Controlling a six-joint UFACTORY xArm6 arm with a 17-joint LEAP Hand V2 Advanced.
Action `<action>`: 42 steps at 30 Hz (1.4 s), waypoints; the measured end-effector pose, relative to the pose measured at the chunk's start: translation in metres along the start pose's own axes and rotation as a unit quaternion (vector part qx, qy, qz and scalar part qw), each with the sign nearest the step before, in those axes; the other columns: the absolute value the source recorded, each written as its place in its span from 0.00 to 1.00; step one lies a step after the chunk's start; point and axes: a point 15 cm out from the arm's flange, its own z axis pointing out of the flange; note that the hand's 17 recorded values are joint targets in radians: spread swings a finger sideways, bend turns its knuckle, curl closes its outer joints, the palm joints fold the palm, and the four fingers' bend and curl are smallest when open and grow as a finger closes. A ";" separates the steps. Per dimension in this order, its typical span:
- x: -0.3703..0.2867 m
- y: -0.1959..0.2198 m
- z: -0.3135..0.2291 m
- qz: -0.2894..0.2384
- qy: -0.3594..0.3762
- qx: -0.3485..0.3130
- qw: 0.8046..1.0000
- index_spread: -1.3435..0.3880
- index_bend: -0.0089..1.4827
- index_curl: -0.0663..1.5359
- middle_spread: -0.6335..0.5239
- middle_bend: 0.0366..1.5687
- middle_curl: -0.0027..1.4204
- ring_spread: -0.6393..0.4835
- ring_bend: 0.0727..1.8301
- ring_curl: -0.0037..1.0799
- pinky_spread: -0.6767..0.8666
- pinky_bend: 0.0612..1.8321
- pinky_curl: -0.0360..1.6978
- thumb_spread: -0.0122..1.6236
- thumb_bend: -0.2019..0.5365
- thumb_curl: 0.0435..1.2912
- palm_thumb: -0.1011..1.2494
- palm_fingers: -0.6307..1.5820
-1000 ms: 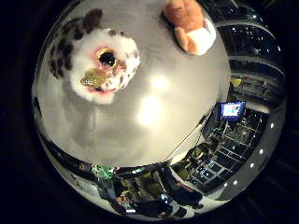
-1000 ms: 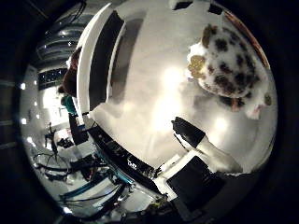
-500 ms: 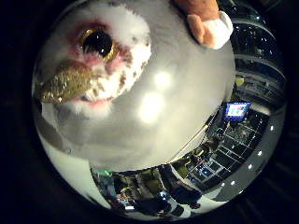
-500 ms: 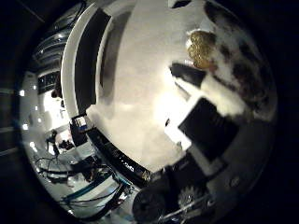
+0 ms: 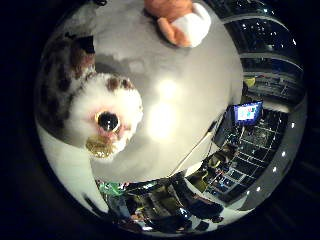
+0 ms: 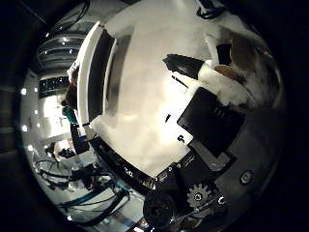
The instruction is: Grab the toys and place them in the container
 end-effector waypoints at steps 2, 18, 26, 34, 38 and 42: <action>0.001 0.005 -0.019 0.002 0.003 0.004 1.000 0.66 0.77 0.46 0.46 0.80 0.46 0.42 0.74 0.56 0.31 0.67 0.46 0.58 0.24 0.32 0.73 0.84; -0.160 0.043 -0.148 -0.079 -0.054 0.034 0.995 0.66 0.80 0.45 0.47 0.84 0.43 0.42 0.77 0.54 0.32 0.63 0.58 0.59 0.24 0.34 0.74 0.83; -0.295 0.016 -0.144 -0.142 -0.068 0.055 0.986 0.67 0.80 0.44 0.47 0.84 0.42 0.42 0.78 0.53 0.31 0.61 0.61 0.59 0.24 0.34 0.74 0.83; -0.399 -0.037 -0.141 -0.194 -0.080 0.125 0.970 0.67 0.81 0.44 0.47 0.85 0.42 0.42 0.78 0.52 0.31 0.58 0.65 0.59 0.24 0.35 0.75 0.83; -0.434 -0.062 -0.144 -0.211 -0.088 0.180 0.957 0.67 0.80 0.44 0.47 0.85 0.41 0.43 0.78 0.52 0.30 0.58 0.65 0.59 0.24 0.35 0.75 0.84; -0.453 -0.077 -0.148 -0.224 -0.091 0.223 0.944 0.66 0.76 0.43 0.47 0.83 0.40 0.43 0.77 0.51 0.28 0.55 0.63 0.59 0.24 0.34 0.74 0.82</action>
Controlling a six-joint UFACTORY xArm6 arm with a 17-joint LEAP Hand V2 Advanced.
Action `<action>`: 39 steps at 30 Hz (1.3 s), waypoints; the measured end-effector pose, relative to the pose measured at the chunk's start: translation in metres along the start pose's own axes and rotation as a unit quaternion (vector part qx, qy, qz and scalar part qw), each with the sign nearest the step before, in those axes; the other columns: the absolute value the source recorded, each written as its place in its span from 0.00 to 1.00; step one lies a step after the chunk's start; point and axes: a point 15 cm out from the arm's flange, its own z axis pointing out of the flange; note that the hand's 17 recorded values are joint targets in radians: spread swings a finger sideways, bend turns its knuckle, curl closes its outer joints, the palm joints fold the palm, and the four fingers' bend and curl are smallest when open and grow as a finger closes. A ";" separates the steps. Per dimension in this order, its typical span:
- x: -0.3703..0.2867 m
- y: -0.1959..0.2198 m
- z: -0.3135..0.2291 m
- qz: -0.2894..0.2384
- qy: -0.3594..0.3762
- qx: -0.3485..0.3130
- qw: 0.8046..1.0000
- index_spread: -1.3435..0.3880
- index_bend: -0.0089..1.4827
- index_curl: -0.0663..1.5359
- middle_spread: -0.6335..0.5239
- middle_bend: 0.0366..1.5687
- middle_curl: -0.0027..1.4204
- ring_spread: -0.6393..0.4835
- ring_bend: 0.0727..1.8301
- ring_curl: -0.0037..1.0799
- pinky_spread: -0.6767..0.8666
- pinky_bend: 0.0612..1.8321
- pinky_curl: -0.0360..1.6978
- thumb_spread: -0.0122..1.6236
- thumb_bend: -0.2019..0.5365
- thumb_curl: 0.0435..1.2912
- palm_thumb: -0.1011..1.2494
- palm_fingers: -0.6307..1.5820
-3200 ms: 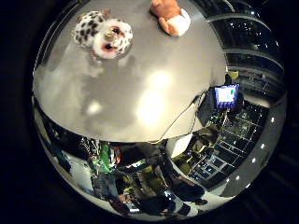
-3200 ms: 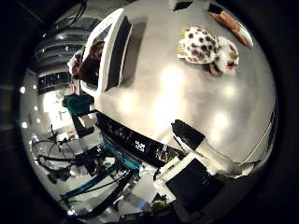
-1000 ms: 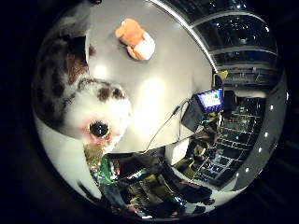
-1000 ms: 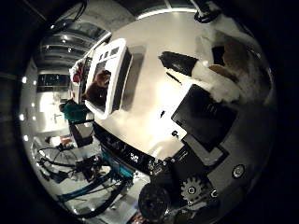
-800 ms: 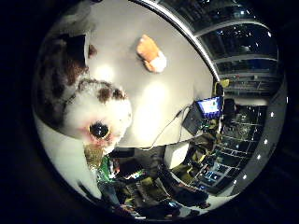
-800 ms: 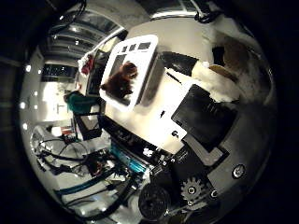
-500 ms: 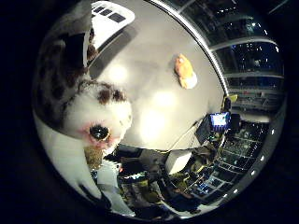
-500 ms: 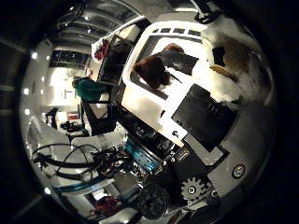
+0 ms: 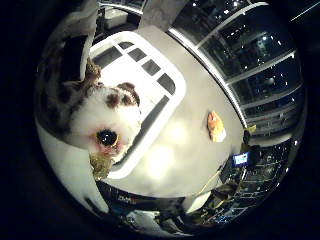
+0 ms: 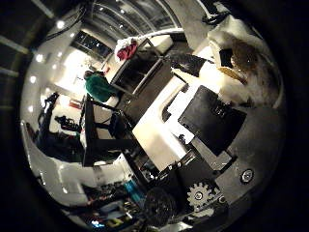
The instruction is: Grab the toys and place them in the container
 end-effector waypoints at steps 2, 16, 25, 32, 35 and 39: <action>0.000 -0.002 0.002 -0.006 0.002 0.005 1.000 0.64 0.68 0.41 0.45 0.78 0.39 0.42 0.75 0.49 0.25 0.53 0.59 0.58 0.23 0.34 0.74 0.78; 0.031 0.040 0.009 -0.065 0.007 -0.077 0.995 0.48 0.22 0.24 0.51 0.16 0.19 0.69 0.23 0.19 0.71 0.28 0.35 0.60 0.23 0.32 0.70 0.26; 0.126 0.054 -0.022 -0.015 0.042 -0.067 0.997 0.50 0.13 0.24 0.51 0.14 0.22 0.68 0.16 0.18 0.74 0.19 0.26 0.60 0.24 0.31 0.68 0.35; 0.254 0.106 -0.055 0.083 0.097 -0.069 0.989 0.54 0.11 0.23 0.47 0.20 0.24 0.58 0.19 0.20 0.71 0.16 0.23 0.62 0.24 0.31 0.67 0.45; 0.305 0.139 -0.066 0.147 0.115 -0.072 0.980 0.56 0.11 0.23 0.46 0.22 0.25 0.55 0.21 0.21 0.69 0.16 0.23 0.63 0.25 0.30 0.68 0.45; 0.364 0.191 -0.068 0.238 0.134 -0.081 0.959 0.58 0.12 0.23 0.48 0.19 0.24 0.56 0.21 0.21 0.68 0.17 0.22 0.64 0.24 0.31 0.68 0.43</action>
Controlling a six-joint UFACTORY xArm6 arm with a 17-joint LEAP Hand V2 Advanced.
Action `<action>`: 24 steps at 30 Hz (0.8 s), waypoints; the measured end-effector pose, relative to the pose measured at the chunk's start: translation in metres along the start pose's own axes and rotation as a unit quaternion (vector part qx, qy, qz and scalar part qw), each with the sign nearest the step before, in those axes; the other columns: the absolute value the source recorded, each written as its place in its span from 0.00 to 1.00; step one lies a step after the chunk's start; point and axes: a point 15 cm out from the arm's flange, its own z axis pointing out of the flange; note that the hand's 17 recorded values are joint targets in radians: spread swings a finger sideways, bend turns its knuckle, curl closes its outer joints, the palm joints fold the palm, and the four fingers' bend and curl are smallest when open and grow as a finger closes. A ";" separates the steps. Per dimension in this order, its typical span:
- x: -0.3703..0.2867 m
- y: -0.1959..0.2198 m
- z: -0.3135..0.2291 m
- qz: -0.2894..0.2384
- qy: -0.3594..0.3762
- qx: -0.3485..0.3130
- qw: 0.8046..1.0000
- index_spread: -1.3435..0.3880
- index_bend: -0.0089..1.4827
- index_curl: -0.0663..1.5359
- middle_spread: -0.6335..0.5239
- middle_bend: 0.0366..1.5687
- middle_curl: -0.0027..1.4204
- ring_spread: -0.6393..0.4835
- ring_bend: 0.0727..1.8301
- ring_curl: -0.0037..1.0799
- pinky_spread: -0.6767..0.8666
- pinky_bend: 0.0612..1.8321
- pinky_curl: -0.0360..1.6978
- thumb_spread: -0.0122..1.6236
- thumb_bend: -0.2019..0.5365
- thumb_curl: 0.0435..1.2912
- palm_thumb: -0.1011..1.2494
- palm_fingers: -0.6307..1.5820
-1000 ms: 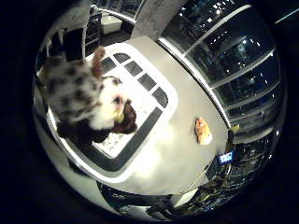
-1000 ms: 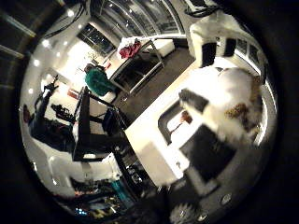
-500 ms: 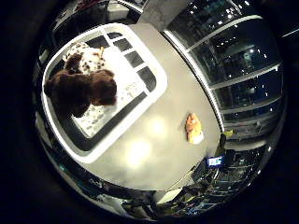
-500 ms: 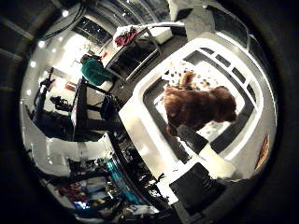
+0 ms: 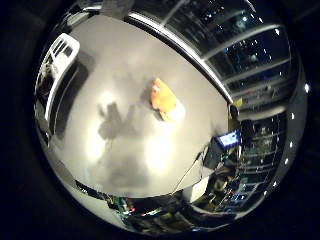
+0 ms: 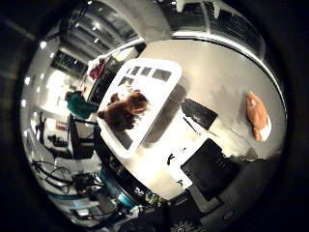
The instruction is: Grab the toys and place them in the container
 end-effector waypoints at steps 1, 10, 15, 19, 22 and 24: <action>0.019 0.004 0.007 0.022 0.005 -0.003 1.000 0.58 0.12 0.23 0.50 0.18 0.24 0.57 0.21 0.21 0.68 0.17 0.22 0.64 0.24 0.30 0.68 0.42; 0.127 -0.019 0.042 0.147 0.035 0.018 0.988 0.63 0.11 0.22 0.60 0.11 0.23 0.68 0.16 0.20 0.67 0.18 0.21 0.65 0.24 0.30 0.61 0.34; 0.152 -0.021 0.062 0.165 0.034 0.002 0.986 0.63 0.11 0.21 0.60 0.11 0.23 0.70 0.15 0.21 0.67 0.19 0.21 0.66 0.24 0.29 0.59 0.33; 0.162 -0.028 0.077 0.173 0.031 -0.011 0.984 0.63 0.11 0.21 0.61 0.11 0.23 0.71 0.15 0.21 0.67 0.19 0.21 0.66 0.24 0.29 0.57 0.32; 0.168 -0.032 0.089 0.175 0.028 -0.024 0.984 0.63 0.11 0.21 0.62 0.10 0.23 0.71 0.15 0.22 0.67 0.19 0.21 0.66 0.24 0.28 0.56 0.31; 0.170 -0.034 0.098 0.175 0.027 -0.029 0.984 0.63 0.11 0.21 0.62 0.10 0.23 0.71 0.14 0.22 0.67 0.19 0.21 0.66 0.24 0.27 0.56 0.31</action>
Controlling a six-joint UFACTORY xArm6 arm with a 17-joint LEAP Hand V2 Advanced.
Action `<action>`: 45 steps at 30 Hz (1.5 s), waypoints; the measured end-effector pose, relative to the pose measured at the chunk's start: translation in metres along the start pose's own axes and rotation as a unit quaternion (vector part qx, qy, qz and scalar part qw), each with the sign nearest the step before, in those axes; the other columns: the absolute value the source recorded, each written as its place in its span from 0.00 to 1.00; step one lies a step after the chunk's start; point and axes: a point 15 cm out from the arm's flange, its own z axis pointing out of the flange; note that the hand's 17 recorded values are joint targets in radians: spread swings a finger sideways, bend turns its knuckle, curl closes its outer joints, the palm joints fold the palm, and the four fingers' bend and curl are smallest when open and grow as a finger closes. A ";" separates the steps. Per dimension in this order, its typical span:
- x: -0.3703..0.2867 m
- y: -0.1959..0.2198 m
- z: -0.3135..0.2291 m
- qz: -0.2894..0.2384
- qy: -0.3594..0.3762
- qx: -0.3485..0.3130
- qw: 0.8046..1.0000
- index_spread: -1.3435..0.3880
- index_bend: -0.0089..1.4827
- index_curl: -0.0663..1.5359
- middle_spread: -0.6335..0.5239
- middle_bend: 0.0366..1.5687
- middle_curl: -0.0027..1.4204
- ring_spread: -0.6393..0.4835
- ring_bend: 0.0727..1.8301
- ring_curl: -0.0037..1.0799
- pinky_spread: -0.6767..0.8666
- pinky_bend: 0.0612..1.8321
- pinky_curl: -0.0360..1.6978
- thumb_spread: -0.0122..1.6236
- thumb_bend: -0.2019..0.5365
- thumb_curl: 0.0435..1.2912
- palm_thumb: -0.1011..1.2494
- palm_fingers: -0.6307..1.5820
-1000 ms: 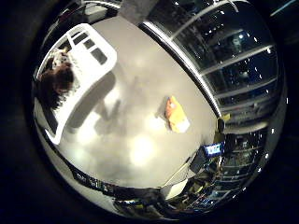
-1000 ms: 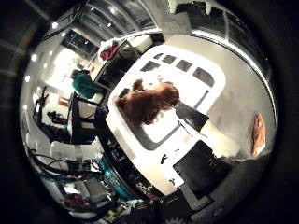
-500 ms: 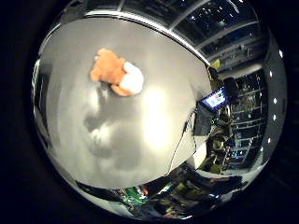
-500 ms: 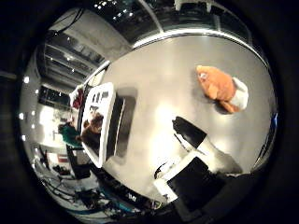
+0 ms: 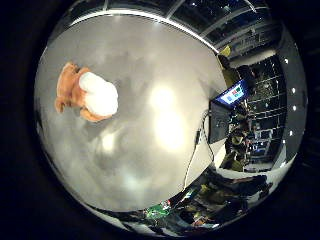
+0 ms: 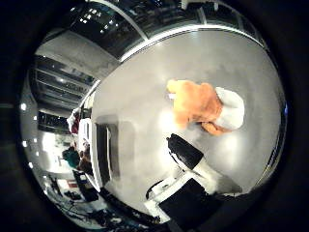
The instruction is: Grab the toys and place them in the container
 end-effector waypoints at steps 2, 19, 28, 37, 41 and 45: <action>0.001 0.000 0.008 -0.001 0.000 -0.008 1.000 0.63 0.11 0.21 0.62 0.10 0.23 0.71 0.14 0.22 0.67 0.20 0.21 0.66 0.24 0.27 0.55 0.31; -0.002 0.014 0.076 -0.002 -0.003 -0.044 0.999 0.67 0.12 0.21 0.67 0.13 0.24 0.72 0.11 0.23 0.67 0.17 0.20 0.64 0.23 0.21 0.45 0.33; 0.005 0.019 0.097 -0.004 0.003 -0.047 0.999 0.65 0.11 0.21 0.62 0.20 0.25 0.60 0.29 0.29 0.61 0.16 0.18 0.63 0.26 0.21 0.45 0.60; 0.041 0.014 0.080 0.009 0.011 -0.030 0.999 0.61 0.52 0.36 0.44 0.56 0.39 0.40 0.57 0.45 0.23 0.49 0.29 0.63 0.25 0.25 0.60 0.96; 0.056 0.019 0.065 0.012 0.012 -0.038 0.999 0.63 0.64 0.40 0.45 0.66 0.42 0.41 0.64 0.49 0.25 0.57 0.34 0.62 0.25 0.26 0.62 0.93; 0.058 0.046 0.041 0.014 0.000 -0.092 0.996 0.65 0.70 0.42 0.46 0.72 0.43 0.42 0.69 0.52 0.27 0.63 0.38 0.61 0.25 0.28 0.66 0.89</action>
